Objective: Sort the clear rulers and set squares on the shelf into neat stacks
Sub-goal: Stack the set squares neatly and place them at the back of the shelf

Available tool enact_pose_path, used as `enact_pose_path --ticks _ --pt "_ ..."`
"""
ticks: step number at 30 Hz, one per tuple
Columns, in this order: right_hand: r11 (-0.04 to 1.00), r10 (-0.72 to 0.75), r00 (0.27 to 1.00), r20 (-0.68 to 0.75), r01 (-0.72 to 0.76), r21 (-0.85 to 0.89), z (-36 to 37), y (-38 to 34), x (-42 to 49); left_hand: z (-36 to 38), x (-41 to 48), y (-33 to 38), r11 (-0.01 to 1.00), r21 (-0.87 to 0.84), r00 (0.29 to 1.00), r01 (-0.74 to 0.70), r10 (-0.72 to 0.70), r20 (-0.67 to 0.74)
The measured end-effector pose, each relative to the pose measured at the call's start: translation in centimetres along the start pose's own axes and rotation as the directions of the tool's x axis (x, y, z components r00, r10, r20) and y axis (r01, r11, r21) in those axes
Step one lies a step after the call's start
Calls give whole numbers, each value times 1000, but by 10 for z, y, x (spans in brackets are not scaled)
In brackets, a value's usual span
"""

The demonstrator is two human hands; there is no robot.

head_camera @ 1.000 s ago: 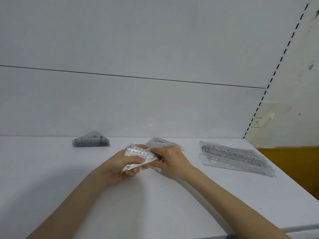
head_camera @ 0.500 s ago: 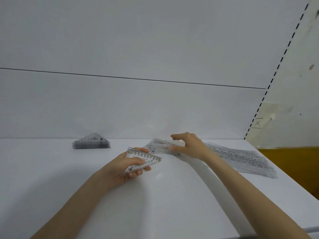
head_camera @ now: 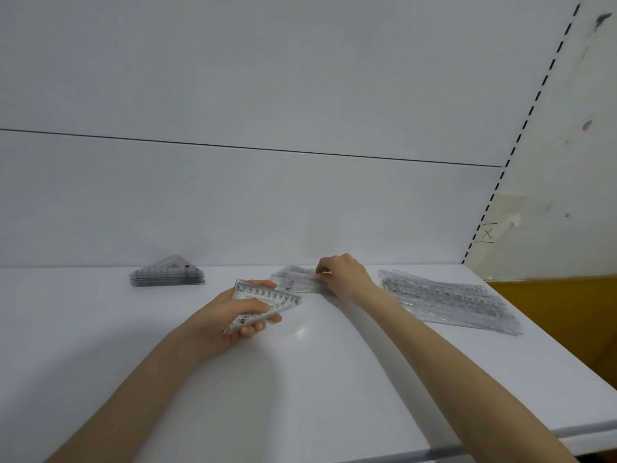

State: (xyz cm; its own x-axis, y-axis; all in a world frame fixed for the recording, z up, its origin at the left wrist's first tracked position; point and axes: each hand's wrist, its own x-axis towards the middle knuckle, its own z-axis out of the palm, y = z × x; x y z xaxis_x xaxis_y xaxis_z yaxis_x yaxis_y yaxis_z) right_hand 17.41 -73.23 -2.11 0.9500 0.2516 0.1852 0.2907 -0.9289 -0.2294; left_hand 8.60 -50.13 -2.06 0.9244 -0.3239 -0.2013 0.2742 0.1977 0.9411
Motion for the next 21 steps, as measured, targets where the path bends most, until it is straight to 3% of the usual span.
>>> enact_pose_path --ticks 4,7,10,15,21 --pt "999 -42 999 2 42 4 2 0 -1 1 0 0 1000 2 1000 8 -8 5" --pt "970 -162 987 0 159 -186 0 -4 -2 1 0 0 1000 -2 1000 8 -8 5" --pt "860 -343 938 -52 292 -420 -5 -12 -10 1 -1 1 1000 -11 1000 12 -12 8" --pt "837 -456 862 -220 332 -436 -2 -5 -8 2 -2 3 1000 -10 1000 19 -19 12" --pt "868 -416 841 -346 254 -426 3 -11 -13 3 -5 1 999 -9 999 36 -36 20"
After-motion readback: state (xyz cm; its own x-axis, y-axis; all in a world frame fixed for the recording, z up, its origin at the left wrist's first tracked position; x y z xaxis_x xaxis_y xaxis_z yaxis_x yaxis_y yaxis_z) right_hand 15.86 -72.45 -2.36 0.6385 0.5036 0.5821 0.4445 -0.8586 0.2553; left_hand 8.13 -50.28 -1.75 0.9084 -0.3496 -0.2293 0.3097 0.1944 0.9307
